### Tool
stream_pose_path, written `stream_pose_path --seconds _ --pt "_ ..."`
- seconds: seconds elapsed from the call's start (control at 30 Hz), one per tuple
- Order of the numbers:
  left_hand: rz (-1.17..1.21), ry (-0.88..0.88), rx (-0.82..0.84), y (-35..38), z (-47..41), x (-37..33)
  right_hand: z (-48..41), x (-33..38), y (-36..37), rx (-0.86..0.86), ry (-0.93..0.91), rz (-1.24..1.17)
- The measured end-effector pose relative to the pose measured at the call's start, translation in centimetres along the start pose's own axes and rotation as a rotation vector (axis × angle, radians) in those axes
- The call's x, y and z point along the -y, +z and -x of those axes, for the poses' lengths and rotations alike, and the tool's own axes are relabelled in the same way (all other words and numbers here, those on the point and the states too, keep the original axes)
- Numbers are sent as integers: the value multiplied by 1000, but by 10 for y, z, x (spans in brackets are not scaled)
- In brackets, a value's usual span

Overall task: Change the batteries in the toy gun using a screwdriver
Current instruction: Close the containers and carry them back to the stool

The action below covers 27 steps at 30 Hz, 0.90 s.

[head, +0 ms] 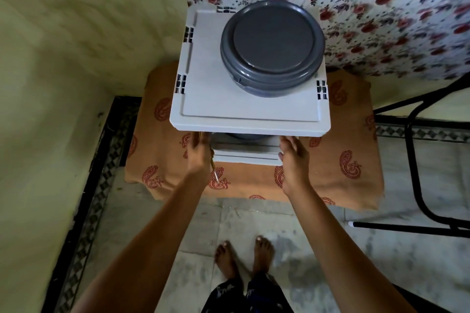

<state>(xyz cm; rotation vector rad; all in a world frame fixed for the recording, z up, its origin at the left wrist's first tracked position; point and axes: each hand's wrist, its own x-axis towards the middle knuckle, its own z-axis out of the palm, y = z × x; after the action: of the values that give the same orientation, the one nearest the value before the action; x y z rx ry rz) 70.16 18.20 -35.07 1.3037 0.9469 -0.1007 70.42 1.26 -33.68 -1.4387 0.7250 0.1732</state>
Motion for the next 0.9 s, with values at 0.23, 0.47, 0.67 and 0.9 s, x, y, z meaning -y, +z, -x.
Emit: stream_pose_path --seconds 0.23,0.47,0.67,0.9 --pt "-405 350 -15 -54 62 -2 75 8 -5 21 -100 39" --pt "-665 833 -148 -97 122 -94 105 68 4 116 -777 331" --pt "-442 1024 -300 -69 127 -150 64 121 9 0 -1154 842" --pt "-610 959 -254 0 69 -126 24 125 16 58 -1035 1287"
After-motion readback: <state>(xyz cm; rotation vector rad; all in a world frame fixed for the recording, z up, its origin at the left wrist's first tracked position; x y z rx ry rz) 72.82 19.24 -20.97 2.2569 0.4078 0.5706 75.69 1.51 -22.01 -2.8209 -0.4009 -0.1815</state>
